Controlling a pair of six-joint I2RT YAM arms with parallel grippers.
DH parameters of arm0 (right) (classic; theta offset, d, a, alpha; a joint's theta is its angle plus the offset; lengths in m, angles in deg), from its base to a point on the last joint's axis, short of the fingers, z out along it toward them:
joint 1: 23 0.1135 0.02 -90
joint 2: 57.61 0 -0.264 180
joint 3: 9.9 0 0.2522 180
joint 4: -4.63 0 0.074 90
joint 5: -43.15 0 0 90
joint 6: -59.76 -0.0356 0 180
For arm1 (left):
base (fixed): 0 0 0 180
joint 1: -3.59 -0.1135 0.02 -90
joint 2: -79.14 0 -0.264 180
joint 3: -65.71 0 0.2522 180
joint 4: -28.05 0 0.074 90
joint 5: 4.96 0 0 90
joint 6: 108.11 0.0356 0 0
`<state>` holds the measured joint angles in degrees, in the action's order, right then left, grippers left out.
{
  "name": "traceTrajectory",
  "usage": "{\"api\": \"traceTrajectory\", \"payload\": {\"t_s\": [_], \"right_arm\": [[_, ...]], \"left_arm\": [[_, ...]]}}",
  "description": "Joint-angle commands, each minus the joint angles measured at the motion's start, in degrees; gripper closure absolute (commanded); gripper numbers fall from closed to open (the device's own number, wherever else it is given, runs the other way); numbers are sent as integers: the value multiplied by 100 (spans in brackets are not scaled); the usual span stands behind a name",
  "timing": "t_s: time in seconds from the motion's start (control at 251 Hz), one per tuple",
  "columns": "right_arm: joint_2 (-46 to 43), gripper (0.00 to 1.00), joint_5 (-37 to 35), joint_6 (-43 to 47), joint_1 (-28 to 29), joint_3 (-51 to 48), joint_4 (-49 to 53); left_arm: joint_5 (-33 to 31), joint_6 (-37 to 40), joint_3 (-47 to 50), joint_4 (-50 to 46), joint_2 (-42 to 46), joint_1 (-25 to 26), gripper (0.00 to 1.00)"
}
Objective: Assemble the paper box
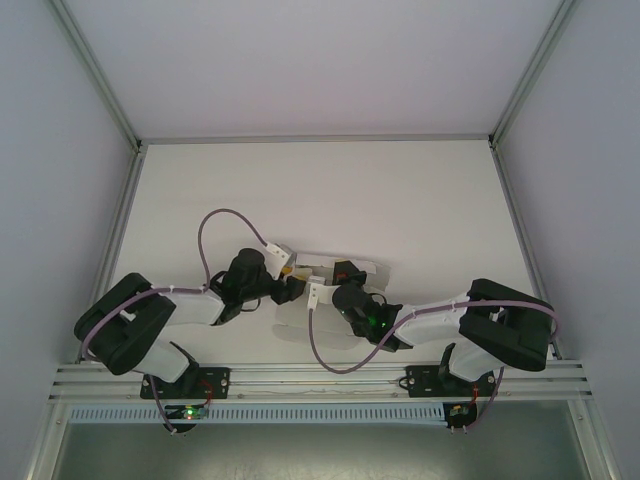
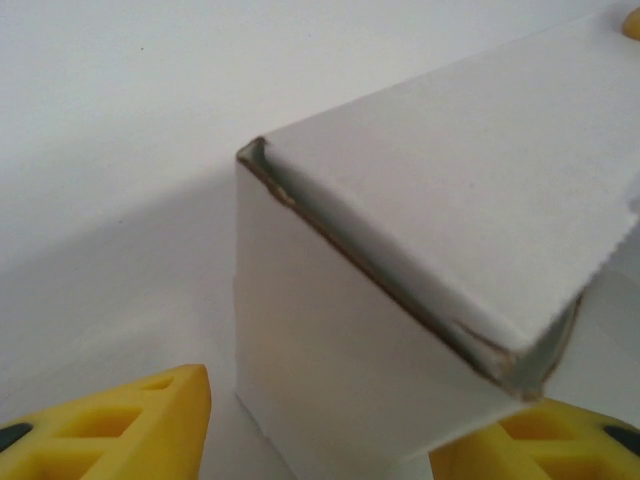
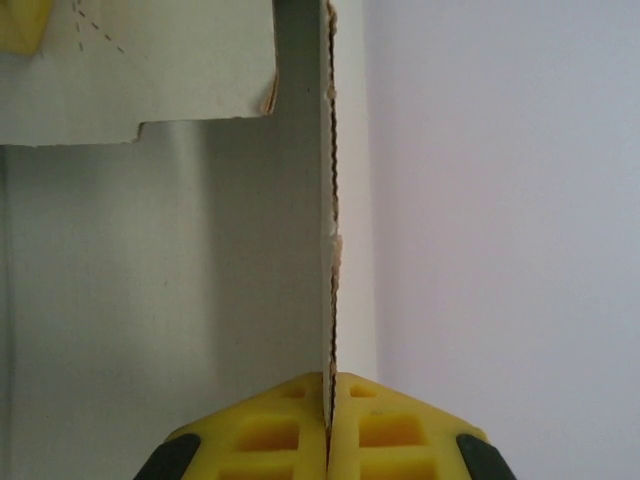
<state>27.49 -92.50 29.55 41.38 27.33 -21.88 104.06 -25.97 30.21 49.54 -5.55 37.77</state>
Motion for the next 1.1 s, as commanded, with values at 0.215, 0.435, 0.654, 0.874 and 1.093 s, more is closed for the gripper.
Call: {"api": "traceTrajectory", "payload": {"t_s": [0.215,0.435,0.654,0.874,1.093], "right_arm": [[-30,100,249,-385,101,23,698],[-156,100,268,-623,102,13,992],[-302,100,252,-878,68,46,1360],[-403,100,225,-1218,48,163,1917],[-337,100,65,-1406,40,245,2196]], "left_arm": [[-1624,-85,-357,457,-353,304,73],[-3145,-454,-367,605,-740,373,93],[-4337,-390,-378,596,-923,558,100],[-5706,-1143,-530,314,-1198,790,100],[-6732,-2456,-814,-822,-1273,809,100]]}}
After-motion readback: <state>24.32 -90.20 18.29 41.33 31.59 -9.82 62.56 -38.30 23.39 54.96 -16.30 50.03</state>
